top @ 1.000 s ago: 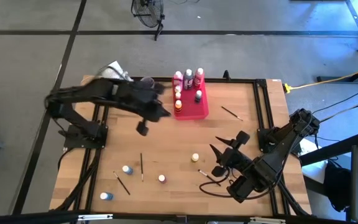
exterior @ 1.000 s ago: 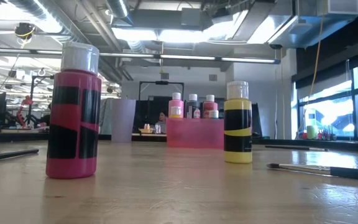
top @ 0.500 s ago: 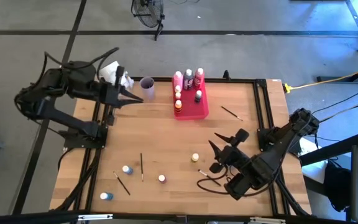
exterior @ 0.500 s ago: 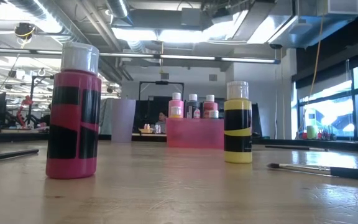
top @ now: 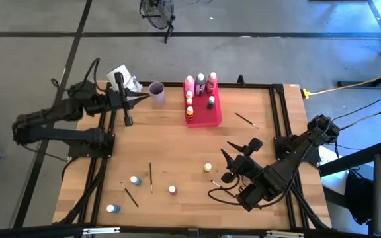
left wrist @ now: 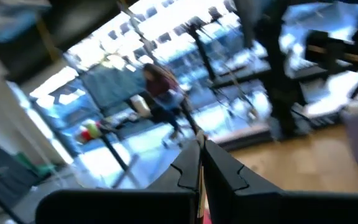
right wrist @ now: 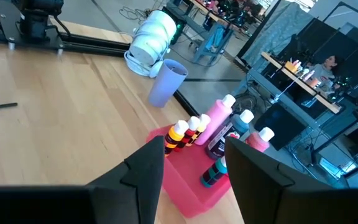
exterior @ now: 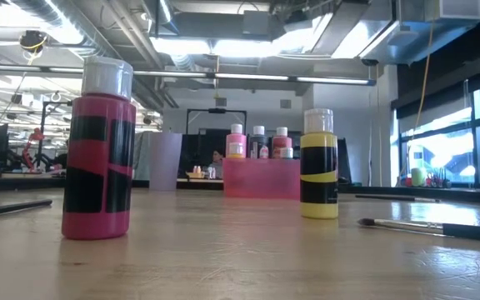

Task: Pick & Place Paint Supplies
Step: Put the black paint brush into the purple cup

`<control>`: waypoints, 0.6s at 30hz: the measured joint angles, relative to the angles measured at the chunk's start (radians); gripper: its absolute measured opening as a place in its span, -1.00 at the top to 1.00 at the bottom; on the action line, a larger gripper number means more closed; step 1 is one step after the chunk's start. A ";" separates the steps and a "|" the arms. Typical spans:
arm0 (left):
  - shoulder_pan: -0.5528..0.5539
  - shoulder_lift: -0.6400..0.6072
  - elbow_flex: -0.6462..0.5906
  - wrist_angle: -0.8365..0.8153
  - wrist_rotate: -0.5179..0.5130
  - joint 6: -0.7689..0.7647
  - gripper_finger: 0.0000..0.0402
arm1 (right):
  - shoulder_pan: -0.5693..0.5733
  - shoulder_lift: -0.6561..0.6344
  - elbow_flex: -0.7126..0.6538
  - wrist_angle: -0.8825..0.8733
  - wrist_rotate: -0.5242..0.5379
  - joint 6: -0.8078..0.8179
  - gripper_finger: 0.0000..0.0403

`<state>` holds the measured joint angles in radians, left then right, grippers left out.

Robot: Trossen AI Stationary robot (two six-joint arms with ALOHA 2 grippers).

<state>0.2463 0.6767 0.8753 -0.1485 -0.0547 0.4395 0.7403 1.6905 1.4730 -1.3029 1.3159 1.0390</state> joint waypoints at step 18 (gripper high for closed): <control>0.262 -0.082 -0.547 0.678 -0.032 -0.158 0.98 | -0.035 0.000 -0.014 0.015 0.029 0.000 0.15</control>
<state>0.5083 0.5952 0.3280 0.5298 -0.0872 0.2816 0.7048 1.6905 1.4588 -1.2884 1.3453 1.0391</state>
